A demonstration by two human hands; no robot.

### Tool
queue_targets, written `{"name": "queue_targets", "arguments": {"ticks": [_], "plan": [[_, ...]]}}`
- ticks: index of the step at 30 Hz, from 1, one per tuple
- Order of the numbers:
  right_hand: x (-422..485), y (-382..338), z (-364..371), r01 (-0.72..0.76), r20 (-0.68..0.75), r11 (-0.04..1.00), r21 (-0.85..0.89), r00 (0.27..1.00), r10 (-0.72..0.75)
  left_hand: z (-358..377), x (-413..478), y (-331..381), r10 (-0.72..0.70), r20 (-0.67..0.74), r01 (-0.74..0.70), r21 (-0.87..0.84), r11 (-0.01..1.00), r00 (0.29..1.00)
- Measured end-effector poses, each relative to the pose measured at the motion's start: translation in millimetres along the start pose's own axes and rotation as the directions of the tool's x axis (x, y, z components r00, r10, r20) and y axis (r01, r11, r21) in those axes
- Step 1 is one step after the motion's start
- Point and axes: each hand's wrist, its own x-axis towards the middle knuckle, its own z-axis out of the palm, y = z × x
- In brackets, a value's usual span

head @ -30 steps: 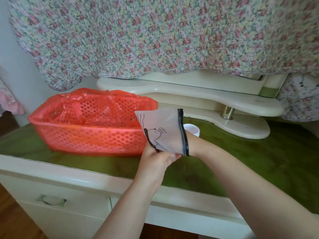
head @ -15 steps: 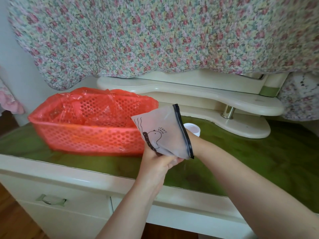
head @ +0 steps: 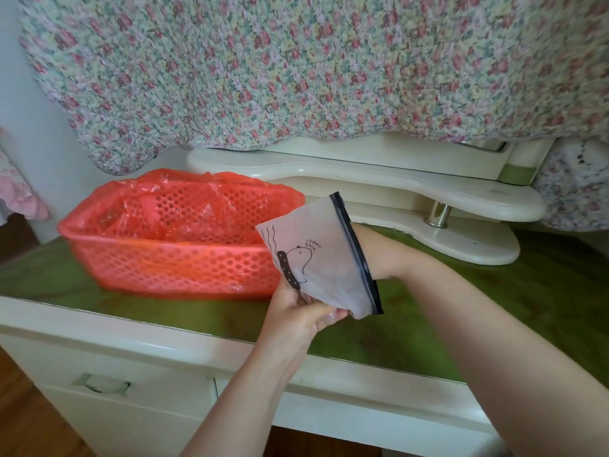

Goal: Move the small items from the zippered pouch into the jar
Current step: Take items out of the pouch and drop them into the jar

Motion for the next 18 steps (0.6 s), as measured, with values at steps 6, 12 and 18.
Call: {"name": "queue_targets", "arguments": {"ticks": [6, 12, 18], "plan": [[2.5, 6.8, -9.9, -0.039, -0.022, 0.960, 0.277, 0.999, 0.047, -1.9, 1.9, -3.2, 0.037, -0.035, -0.039, -0.064, 0.997, 0.999], [18.8, 20.1, -19.8, 0.019, -0.083, 0.529, 0.848, 0.992, 0.098, -2.6, 4.6, -4.6, 0.060, -0.059, -0.067, -0.130, 0.989, 0.996], [27.6, 18.6, -27.7, 0.054, -0.085, 0.179, 0.982, 0.982, 0.168, -4.5, 2.6, -2.3, 0.079, 0.010, -0.076, -0.168, 0.983, 0.997]]}}
